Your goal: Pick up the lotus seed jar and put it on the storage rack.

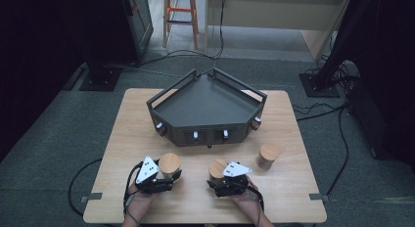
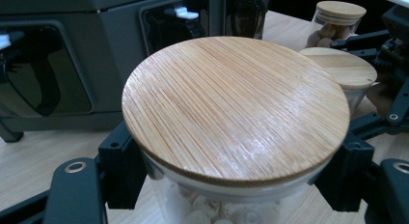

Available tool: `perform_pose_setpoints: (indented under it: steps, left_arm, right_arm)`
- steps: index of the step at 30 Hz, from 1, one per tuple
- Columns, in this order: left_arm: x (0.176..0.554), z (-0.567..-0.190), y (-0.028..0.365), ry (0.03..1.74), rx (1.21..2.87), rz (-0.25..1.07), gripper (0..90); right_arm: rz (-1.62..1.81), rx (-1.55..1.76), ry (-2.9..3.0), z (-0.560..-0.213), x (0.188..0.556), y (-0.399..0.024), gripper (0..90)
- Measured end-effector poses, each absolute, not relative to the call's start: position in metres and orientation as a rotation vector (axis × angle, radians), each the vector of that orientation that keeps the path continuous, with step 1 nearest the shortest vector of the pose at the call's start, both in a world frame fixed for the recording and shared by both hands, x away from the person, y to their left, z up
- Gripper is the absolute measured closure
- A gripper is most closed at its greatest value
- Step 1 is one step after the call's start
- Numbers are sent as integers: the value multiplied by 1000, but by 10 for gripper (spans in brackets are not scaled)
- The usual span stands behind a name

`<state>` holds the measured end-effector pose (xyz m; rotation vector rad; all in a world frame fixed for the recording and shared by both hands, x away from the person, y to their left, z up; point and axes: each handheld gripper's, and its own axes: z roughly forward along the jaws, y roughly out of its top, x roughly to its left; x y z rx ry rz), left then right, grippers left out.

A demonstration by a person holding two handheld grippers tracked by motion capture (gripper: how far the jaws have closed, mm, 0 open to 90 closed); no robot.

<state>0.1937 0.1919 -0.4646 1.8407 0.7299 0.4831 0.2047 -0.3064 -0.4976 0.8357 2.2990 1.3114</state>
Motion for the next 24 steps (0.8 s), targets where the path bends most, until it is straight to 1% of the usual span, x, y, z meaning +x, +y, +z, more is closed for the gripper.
perform_pose_setpoints:
  steps: [5, 24]
  left_arm:
    - [201, -457, 192, 722, 1851, 464, 251]
    - [215, -436, 186, 688, 1851, 495, 252]
  right_arm:
    - [1306, 855, 2299, -497, 205, -306, 129]
    - [1302, 857, 2302, -496, 205, -305, 129]
